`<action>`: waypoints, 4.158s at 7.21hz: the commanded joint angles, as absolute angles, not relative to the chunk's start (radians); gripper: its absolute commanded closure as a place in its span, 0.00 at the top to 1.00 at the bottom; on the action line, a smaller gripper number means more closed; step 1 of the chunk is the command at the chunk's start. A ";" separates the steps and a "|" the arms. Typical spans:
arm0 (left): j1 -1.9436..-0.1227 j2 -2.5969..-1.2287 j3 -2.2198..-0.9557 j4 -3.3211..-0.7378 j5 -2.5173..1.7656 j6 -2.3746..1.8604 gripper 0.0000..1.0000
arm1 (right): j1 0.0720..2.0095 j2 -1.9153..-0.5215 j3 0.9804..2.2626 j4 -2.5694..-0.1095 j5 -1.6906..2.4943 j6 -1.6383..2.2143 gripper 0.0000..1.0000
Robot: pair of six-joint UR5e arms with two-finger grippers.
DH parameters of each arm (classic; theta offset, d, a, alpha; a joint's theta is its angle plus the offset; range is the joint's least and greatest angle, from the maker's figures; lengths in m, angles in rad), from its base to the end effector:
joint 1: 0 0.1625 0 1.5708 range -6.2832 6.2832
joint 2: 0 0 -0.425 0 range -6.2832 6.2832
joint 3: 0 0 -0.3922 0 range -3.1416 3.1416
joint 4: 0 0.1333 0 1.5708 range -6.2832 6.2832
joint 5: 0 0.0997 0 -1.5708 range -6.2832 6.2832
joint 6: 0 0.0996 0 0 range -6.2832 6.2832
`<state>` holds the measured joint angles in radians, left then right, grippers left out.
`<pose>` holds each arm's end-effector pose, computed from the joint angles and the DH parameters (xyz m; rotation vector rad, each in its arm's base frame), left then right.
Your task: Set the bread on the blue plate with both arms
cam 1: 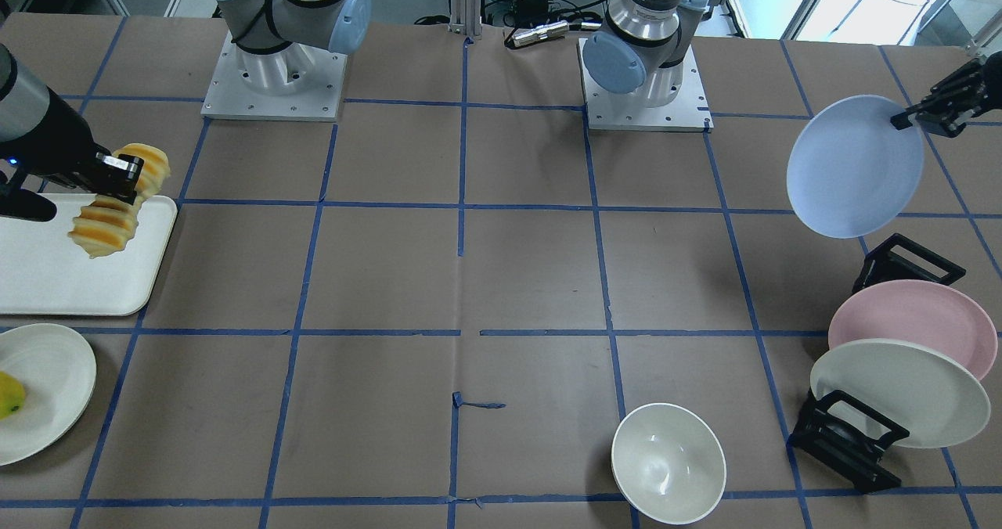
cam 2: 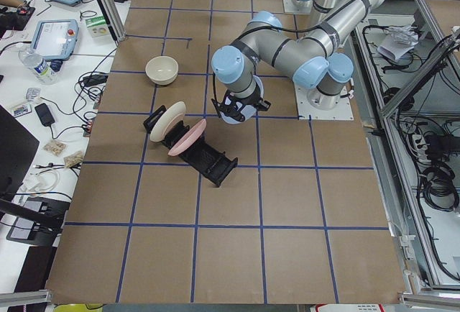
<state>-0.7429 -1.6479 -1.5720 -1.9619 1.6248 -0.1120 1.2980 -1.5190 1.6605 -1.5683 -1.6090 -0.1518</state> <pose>0.2579 -0.4106 0.4218 1.3182 -2.6375 -0.6882 -0.0086 -0.5113 0.4188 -0.1847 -3.1205 -0.2330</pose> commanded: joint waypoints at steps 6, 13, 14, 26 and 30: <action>-1.371 -1.635 -1.794 -1.470 1.262 -0.218 0.00 | 1.593 -1.494 1.615 -1.580 -1.522 0.041 0.00; -1.681 -1.928 -2.118 -0.473 1.224 -0.603 0.00 | 1.793 -1.341 1.609 -1.727 -1.509 0.157 0.00; -1.701 -1.953 -2.115 -0.469 1.226 -0.600 0.00 | 1.799 -1.319 1.599 -1.749 -1.505 0.150 0.00; -1.663 -1.692 -1.496 -1.566 1.620 -0.073 1.00 | 1.948 -1.097 1.605 -2.023 -1.476 0.273 0.00; -1.629 -1.652 -1.499 -1.543 1.499 0.099 1.00 | 1.956 -1.075 1.611 -2.148 -1.480 0.264 0.88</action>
<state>-1.6458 -1.6564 -1.5000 -1.5568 1.5095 0.0556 1.9548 -1.0860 1.6084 -2.0855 -1.4765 0.2710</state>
